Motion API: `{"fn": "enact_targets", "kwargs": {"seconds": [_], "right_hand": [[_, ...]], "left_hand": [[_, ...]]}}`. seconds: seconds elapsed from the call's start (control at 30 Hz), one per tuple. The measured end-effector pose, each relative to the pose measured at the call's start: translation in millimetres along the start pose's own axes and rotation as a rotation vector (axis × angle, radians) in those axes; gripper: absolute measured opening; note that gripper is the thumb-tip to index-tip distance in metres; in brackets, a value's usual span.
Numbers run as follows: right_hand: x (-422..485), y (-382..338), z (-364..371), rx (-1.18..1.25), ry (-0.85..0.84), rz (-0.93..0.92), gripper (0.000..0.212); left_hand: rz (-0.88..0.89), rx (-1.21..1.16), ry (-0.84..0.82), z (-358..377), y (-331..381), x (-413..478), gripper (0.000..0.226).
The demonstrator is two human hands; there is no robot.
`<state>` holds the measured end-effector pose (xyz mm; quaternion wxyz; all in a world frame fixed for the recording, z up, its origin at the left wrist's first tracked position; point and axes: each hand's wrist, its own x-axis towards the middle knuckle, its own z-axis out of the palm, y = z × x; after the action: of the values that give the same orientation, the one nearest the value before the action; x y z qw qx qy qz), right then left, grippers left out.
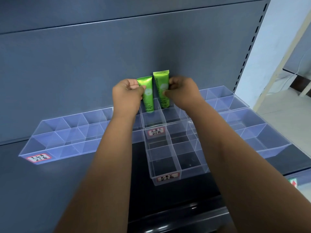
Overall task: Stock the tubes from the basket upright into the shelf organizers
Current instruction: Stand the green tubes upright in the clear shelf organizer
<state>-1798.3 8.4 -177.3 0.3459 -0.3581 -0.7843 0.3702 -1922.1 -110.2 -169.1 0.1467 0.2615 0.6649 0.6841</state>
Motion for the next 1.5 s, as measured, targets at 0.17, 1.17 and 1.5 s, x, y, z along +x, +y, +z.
{"fn": "enact_targets", "kwargs": {"seconds": [0.17, 1.17, 1.5], "right_hand": [[-1.5, 4.3, -2.4, 0.001, 0.009, 0.031, 0.012], [-6.1, -2.9, 0.4, -0.134, 0.099, -0.033, 0.024], [-6.5, -0.8, -2.1, -0.109, 0.133, -0.073, 0.035]], "left_hand": [[0.005, -0.006, -0.004, 1.6, -1.7, 1.5, 0.017], [0.017, 0.038, 0.077, -0.1, -19.9, 9.7, 0.006], [0.059, 0.248, 0.012, 3.3, -14.9, 0.9, 0.032]]}}
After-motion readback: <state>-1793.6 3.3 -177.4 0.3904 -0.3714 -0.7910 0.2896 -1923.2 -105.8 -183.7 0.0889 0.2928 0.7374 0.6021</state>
